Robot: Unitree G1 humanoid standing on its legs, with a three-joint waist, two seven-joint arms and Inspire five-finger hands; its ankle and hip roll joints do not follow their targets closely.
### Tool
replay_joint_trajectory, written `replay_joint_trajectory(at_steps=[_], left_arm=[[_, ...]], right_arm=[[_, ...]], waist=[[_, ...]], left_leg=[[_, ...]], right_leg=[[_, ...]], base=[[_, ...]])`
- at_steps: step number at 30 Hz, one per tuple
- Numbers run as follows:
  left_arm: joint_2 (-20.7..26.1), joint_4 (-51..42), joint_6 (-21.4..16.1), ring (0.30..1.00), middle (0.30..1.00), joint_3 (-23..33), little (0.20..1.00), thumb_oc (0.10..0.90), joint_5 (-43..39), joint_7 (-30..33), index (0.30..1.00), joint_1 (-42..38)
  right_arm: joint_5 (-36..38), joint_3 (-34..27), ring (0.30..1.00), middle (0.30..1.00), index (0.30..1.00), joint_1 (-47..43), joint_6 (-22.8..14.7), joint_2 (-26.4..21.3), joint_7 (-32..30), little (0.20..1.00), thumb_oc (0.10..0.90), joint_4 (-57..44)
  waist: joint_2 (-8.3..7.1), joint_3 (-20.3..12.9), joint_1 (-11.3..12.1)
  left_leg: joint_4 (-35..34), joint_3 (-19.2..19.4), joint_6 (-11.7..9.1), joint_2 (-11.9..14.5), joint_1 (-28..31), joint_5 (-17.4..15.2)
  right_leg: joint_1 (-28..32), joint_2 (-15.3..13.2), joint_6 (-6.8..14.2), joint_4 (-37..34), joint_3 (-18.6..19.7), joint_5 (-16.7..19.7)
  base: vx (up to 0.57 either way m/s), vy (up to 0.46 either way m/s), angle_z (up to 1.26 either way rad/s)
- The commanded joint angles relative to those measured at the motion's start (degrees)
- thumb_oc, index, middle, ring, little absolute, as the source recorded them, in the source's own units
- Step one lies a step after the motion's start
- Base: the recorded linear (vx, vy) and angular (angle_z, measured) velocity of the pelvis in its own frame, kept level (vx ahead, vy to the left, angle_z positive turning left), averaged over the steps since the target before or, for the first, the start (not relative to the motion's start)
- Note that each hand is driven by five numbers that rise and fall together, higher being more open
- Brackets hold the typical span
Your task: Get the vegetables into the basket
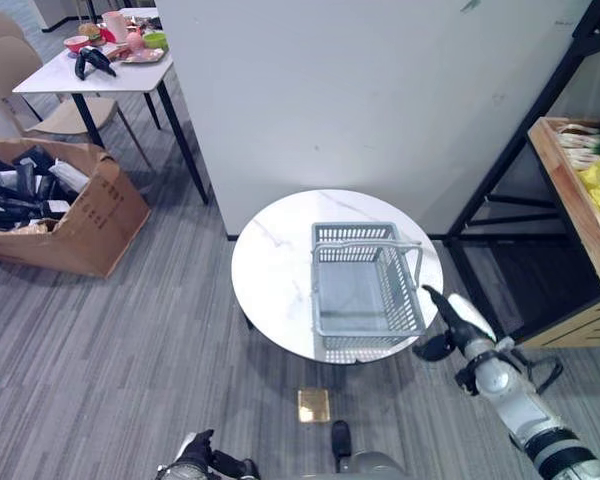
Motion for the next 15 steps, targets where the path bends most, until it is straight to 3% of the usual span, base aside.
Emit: replay_joint_trajectory(at_steps=[1,7,15], left_arm=[[-0.5,0.9,0.3,1.000,1.000,-2.0,1.000,0.900,0.0,1.0,1.000,-2.7],[-0.2,1.0,0.8,1.000,1.000,-2.1,1.000,0.900,-0.5,1.1,1.000,-2.4],[0.1,1.0,0.6,1.000,1.000,-3.6,1.000,0.900,-2.9,2.5,1.000,-3.1]], right_arm=[[-3.7,-3.4,1.000,1.000,1.000,-12.3,-3.6,-2.9,-3.3,1.000,0.900,-8.2],[-4.1,-1.6,1.000,1.000,1.000,-18.5,-3.1,-4.3,-3.1,1.000,0.900,-11.0],[-7.2,9.1,1.000,1.000,1.000,-37.7,-1.7,-5.7,-4.6,1.000,0.900,-2.0]], waist=[[-1.10,3.6,1.8],[-1.84,3.7,3.2],[-3.07,4.8,5.3]], left_leg=[[0.6,-2.0,-0.5,-0.9,2.9,-2.3],[0.6,-2.5,-0.5,-1.0,3.1,-2.6],[0.6,-3.6,-0.8,-0.9,0.8,-1.9]], right_leg=[[2.7,-4.1,5.8,1.4,1.7,-2.2],[3.1,-4.2,5.8,1.3,1.4,-2.3],[1.6,-4.4,5.9,1.1,0.8,-1.7]], base=[[0.01,0.015,0.08],[0.00,0.005,0.02],[-0.03,0.000,0.04]])
